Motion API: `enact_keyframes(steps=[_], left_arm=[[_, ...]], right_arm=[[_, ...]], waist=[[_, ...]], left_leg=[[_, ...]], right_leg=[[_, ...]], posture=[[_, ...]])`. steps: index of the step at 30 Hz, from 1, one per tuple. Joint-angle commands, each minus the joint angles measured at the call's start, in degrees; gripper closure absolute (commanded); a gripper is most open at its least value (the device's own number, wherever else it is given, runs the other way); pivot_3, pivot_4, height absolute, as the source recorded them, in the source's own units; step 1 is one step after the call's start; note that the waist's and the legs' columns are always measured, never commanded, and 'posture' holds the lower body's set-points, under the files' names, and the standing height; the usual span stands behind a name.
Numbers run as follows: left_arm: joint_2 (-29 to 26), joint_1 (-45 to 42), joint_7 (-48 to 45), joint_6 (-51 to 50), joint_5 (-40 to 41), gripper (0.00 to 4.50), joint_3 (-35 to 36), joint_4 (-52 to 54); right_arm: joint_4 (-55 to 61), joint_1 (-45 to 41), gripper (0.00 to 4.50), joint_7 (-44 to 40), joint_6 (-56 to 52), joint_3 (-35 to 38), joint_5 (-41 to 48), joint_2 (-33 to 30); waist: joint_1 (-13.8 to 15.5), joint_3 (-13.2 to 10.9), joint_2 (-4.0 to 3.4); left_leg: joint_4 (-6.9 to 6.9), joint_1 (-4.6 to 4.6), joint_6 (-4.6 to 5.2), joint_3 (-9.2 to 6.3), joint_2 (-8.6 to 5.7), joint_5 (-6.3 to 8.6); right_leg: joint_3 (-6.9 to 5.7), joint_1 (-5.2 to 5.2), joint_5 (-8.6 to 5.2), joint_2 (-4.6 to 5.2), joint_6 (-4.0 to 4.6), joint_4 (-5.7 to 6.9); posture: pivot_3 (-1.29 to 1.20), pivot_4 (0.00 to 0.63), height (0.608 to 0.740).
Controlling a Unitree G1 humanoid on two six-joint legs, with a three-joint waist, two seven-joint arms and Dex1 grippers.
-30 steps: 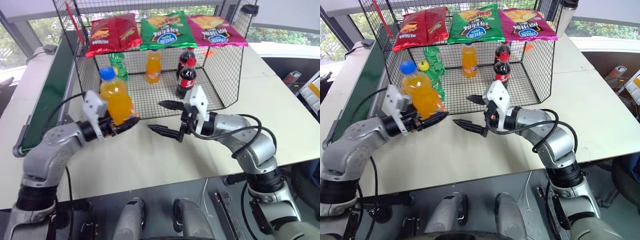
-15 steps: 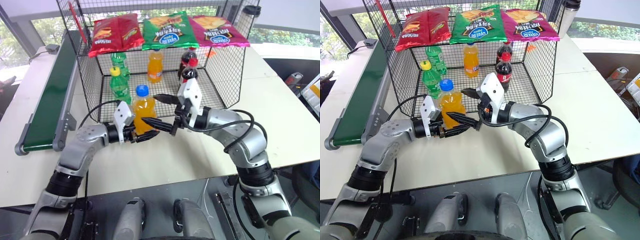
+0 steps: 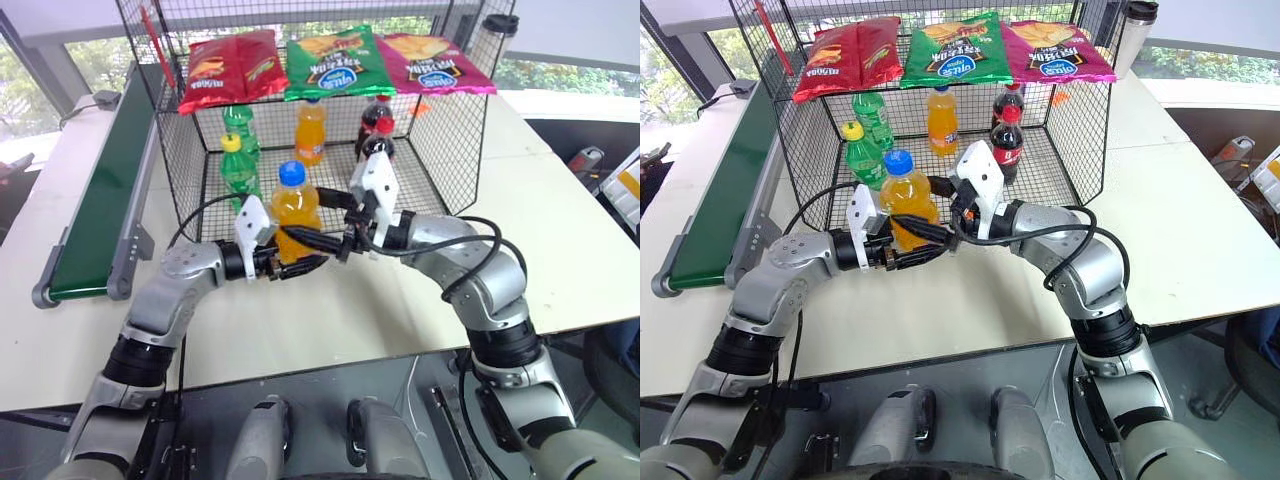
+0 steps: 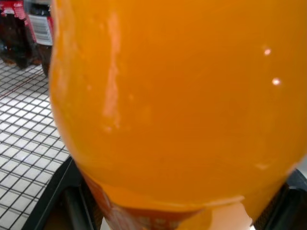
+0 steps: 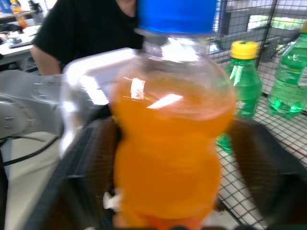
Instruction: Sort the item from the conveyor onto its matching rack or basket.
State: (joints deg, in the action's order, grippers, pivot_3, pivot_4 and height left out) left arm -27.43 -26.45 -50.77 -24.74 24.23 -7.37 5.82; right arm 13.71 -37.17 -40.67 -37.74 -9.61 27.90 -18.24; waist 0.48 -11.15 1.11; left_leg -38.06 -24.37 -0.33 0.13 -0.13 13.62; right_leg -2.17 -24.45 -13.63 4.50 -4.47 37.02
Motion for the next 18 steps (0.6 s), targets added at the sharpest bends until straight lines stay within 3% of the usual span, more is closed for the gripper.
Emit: enact_keyframes(steps=[1, 18], left_arm=[[0.22, -0.34, -0.54, 0.54, 0.8, 1.48, 0.75, 3.65], [0.26, -0.08, 0.83, -1.11, 0.52, 1.48, 0.98, 3.78]], right_arm=[[1.15, -1.41, 2.4, -0.16, 1.77, 0.88, 0.12, 0.61], [2.65, -0.85, 2.4, -0.02, 0.44, 0.82, 0.51, -0.46]], waist=[[0.03, 0.0, 0.0], [0.0, 0.0, 0.0]], left_leg=[[0.0, 0.0, 0.01, 0.0, 0.0, -0.01], [0.0, 0.0, 0.01, 0.0, 0.0, -0.01]], right_leg=[[0.0, 0.0, 0.0, 0.0, 0.0, 0.01], [0.01, 0.0, 0.0, 0.0, 0.0, 0.03]], posture=[[0.0, 0.15, 0.739], [0.0, 0.15, 0.739]])
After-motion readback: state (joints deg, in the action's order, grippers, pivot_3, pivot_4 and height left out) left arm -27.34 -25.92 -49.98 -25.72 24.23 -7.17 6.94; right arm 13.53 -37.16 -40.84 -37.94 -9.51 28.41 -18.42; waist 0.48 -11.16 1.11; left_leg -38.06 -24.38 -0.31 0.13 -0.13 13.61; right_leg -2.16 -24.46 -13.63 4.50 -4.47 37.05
